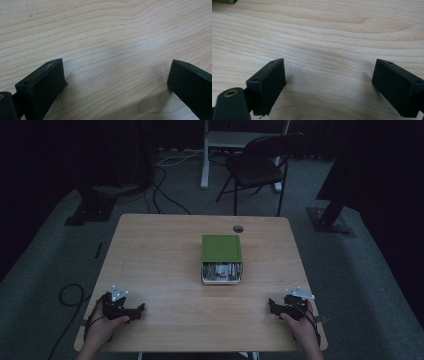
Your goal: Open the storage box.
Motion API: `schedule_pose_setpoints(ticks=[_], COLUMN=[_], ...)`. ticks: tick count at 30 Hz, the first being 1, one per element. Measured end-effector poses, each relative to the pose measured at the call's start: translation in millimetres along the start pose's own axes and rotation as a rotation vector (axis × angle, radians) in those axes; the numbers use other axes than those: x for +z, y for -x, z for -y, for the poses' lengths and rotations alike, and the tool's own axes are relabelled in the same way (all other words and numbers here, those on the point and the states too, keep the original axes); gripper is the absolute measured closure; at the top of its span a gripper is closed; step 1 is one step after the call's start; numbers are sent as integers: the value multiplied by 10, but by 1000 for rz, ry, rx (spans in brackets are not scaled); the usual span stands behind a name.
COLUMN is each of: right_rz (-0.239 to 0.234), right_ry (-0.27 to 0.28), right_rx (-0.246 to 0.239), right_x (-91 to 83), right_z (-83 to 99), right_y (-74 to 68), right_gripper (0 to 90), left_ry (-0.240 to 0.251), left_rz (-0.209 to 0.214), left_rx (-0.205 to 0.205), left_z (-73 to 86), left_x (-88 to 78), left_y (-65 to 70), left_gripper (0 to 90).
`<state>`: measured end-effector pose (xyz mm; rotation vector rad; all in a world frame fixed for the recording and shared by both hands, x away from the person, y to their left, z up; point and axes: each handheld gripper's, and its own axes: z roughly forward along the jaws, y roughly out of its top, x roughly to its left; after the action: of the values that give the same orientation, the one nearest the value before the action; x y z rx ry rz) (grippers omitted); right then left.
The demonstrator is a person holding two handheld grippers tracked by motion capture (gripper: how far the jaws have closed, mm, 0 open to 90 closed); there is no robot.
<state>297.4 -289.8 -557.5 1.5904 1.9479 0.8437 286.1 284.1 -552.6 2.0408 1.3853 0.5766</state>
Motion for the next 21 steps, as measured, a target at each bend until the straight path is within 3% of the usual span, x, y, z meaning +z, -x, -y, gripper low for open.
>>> schedule_pose_setpoints(ticks=[10,12,14,20,21], right_rz=[-1,-1,-1,-3,-4], right_ry=[0,0,0,0,0], right_rx=[-2,-2,-2,-2,-4], right_x=[0,0,0,0,0], right_z=[1,1,1,0,0], right_y=[1,2,2,3,6], right_gripper=[111,111,110,110,110], left_ry=[18,8,13,19,29], left_rz=[-9,-22,-18,-4,-4], left_rx=[99,153,178,199,219], left_z=[-21,-49,-68,-90,-108], left_x=[-6,-20,-20,13,19], left_y=[87,155,193,247,280], left_gripper=[21,21,21,21,21])
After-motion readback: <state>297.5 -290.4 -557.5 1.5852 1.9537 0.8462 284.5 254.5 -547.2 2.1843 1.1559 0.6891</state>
